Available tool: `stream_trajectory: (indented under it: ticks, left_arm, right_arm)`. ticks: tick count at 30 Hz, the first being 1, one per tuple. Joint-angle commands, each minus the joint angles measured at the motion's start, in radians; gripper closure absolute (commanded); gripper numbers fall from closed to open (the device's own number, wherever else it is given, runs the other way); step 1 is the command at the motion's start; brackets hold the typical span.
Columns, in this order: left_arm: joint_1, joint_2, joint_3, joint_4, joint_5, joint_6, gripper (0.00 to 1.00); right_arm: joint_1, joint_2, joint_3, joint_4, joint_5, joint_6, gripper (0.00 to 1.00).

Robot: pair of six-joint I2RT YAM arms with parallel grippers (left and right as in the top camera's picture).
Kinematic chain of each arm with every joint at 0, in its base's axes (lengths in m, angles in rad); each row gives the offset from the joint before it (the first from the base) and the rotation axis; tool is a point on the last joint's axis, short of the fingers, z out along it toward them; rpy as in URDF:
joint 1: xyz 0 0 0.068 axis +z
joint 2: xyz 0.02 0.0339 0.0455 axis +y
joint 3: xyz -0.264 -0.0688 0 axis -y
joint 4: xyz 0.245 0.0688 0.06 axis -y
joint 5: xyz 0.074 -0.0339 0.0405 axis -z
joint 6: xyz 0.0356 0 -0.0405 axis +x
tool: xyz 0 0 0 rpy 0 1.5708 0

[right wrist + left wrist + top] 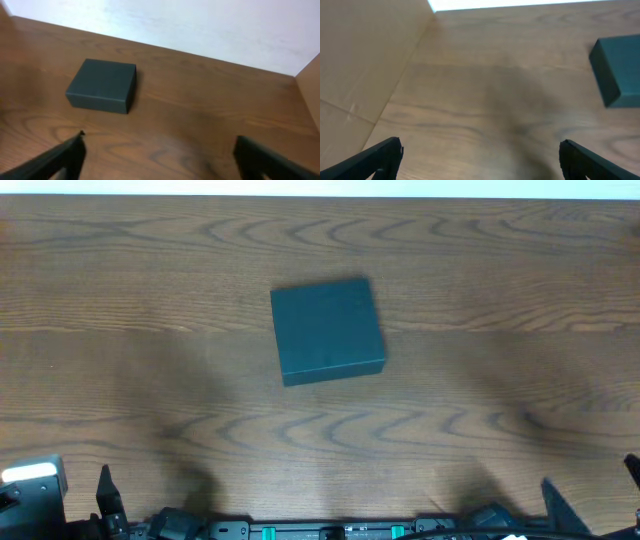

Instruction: Pack container

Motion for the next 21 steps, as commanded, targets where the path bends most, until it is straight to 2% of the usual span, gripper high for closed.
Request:
stream_trajectory:
  ticks: [1, 21]
  left_arm:
    - [0.003, 0.003, -0.008, -0.010, -0.005, -0.010, 0.02]
    - [0.003, 0.003, -0.008, -0.010, -0.005, -0.010, 0.01]
  right_arm:
    - [0.007, 0.002, -0.002, -0.013, -0.002, 0.007, 0.01]
    - [0.007, 0.002, -0.002, -0.028, -0.003, 0.007, 0.01]
